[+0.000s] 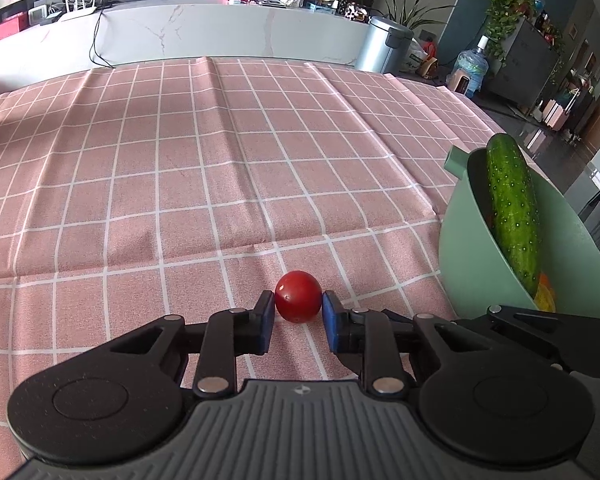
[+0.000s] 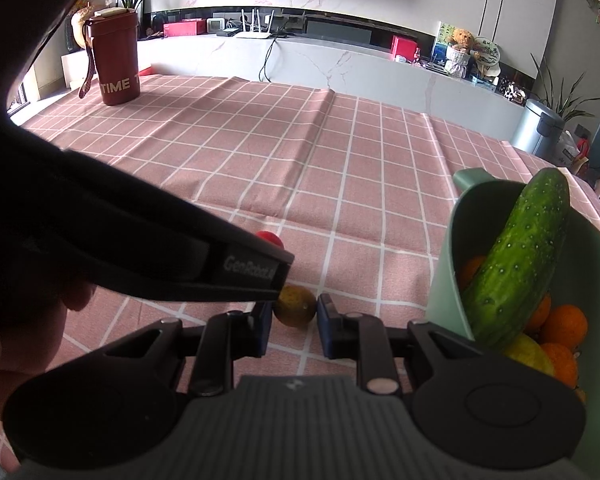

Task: Organize fruits
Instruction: 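Grasp the red cherry tomato with the left tool while the right tool grasps a brown fruit, then lower the tomato into the colander with the left tool while the right tool drops its fruit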

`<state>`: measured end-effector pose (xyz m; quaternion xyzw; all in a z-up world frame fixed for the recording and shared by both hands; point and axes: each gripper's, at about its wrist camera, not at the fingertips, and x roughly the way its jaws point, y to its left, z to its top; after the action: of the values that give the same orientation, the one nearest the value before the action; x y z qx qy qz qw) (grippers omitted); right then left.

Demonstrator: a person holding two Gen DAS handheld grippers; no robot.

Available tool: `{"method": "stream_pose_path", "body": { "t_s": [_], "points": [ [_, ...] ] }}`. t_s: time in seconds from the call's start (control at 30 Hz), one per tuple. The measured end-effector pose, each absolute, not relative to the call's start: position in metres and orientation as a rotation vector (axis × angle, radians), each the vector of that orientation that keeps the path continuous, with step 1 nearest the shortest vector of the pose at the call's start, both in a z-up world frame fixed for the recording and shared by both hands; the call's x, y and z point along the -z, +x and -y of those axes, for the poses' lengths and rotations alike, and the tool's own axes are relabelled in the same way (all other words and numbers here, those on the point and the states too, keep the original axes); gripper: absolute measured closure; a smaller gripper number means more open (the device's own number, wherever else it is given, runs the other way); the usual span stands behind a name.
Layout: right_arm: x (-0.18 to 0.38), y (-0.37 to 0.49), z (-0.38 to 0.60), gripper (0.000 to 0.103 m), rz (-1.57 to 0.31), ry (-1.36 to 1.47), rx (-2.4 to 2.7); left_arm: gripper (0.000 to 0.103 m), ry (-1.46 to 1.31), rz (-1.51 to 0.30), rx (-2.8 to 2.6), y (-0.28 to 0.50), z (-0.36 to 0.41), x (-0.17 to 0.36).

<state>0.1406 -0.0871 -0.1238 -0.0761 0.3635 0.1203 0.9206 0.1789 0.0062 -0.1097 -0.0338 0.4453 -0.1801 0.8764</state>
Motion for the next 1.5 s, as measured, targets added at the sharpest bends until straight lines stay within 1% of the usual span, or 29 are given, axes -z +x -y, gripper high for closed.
{"method": "stream_pose_path", "body": {
  "t_s": [0.23, 0.47, 0.67, 0.97, 1.17, 1.5],
  "points": [
    [0.118, 0.136, 0.092, 0.084, -0.746, -0.115, -0.289, 0.075, -0.155, -0.922, 0.333, 0.158, -0.023, 0.095],
    [0.101, 0.115, 0.097, 0.084, -0.743, -0.079, -0.361, 0.075, -0.259, -0.883, 0.317, 0.138, -0.035, 0.073],
    [0.083, 0.095, 0.110, 0.084, -0.757, -0.049, -0.390, 0.075, -0.253, -0.847, 0.327, 0.119, -0.024, 0.056],
    [0.045, 0.066, 0.154, 0.084, -0.721, 0.022, -0.378, 0.075, -0.205, -0.793, 0.399, 0.095, 0.014, 0.026],
    [0.021, 0.054, 0.196, 0.084, -0.688, 0.032, -0.355, 0.075, -0.187, -0.778, 0.464, 0.092, 0.045, 0.014],
    [0.009, 0.072, 0.277, 0.084, -0.740, 0.040, -0.324, 0.075, -0.079, -0.798, 0.556, 0.107, 0.101, 0.011]
  ]
}}
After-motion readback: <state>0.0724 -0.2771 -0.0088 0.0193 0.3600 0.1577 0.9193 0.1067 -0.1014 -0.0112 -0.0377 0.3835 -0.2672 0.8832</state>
